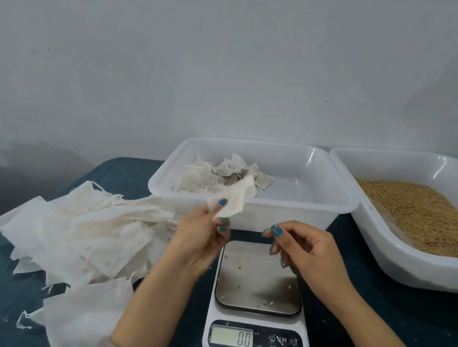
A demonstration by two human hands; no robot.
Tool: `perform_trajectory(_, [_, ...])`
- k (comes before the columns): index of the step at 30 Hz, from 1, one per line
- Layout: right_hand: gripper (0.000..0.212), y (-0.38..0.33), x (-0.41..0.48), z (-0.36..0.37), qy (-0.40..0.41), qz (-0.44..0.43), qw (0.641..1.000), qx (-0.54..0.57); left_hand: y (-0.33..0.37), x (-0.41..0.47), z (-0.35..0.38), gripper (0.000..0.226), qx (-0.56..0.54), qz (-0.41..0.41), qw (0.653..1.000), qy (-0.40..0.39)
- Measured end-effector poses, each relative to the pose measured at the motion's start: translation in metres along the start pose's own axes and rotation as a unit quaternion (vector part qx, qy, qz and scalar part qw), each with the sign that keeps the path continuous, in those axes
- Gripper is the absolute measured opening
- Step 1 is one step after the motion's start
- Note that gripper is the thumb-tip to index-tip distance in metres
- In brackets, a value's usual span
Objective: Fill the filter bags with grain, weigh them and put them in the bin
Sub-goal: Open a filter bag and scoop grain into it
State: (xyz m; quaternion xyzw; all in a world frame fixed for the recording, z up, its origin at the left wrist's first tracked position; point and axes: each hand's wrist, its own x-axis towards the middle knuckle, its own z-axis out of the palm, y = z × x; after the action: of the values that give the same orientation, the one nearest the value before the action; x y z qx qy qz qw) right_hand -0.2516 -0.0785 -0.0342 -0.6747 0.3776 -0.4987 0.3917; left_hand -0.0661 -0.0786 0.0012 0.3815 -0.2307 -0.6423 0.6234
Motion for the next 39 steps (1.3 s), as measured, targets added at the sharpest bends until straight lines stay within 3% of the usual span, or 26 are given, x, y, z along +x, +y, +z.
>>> perform_trajectory(4, [0.029, -0.007, -0.001, 0.0, -0.02, 0.04, 0.993, 0.109, -0.028, -0.006, 0.011, 0.021, -0.002, -0.086, 0.996, -0.028])
perform_trajectory(7, [0.036, -0.011, -0.001, -0.003, -0.012, 0.086, 0.982, 0.168, -0.039, -0.006, 0.011, 0.022, 0.076, -0.065, 0.995, -0.025])
perform_trajectory(11, [0.014, -0.012, -0.001, -0.005, 0.011, 0.104, 0.987, 0.118, -0.04, -0.008, 0.005, 0.025, 0.166, -0.031, 0.985, -0.045])
perform_trajectory(17, [0.021, -0.012, 0.0, -0.012, 0.021, 0.134, 0.986, 0.098, -0.039, -0.008, 0.0, 0.019, 0.244, 0.06, 0.968, -0.015])
perform_trajectory(18, [0.022, -0.013, 0.0, -0.013, 0.022, 0.133, 0.986, 0.095, -0.038, -0.007, -0.001, 0.021, 0.281, 0.098, 0.955, -0.007])
perform_trajectory(20, [0.027, -0.015, 0.001, -0.016, 0.015, 0.127, 0.987, 0.094, -0.035, -0.007, -0.004, 0.052, 0.371, 0.18, 0.91, -0.039])
perform_trajectory(23, [0.035, -0.019, 0.0, -0.018, -0.01, 0.112, 0.987, 0.117, -0.035, -0.008, -0.008, 0.092, 0.501, 0.255, 0.816, -0.134])
perform_trajectory(26, [0.034, -0.021, -0.001, -0.019, -0.042, 0.091, 0.988, 0.117, -0.04, -0.011, -0.008, 0.103, 0.588, 0.303, 0.731, -0.167])
perform_trajectory(29, [0.027, -0.023, -0.003, -0.017, -0.071, 0.085, 0.989, 0.102, -0.044, -0.014, -0.003, 0.09, 0.609, 0.345, 0.696, -0.162])
perform_trajectory(33, [0.022, -0.024, -0.004, -0.017, -0.076, 0.088, 0.99, 0.077, -0.044, -0.015, 0.0, 0.057, 0.629, 0.359, 0.674, -0.148])
perform_trajectory(39, [0.022, -0.023, -0.003, -0.018, -0.043, 0.095, 0.993, 0.06, -0.037, -0.014, -0.005, 0.032, 0.603, 0.318, 0.717, -0.145])
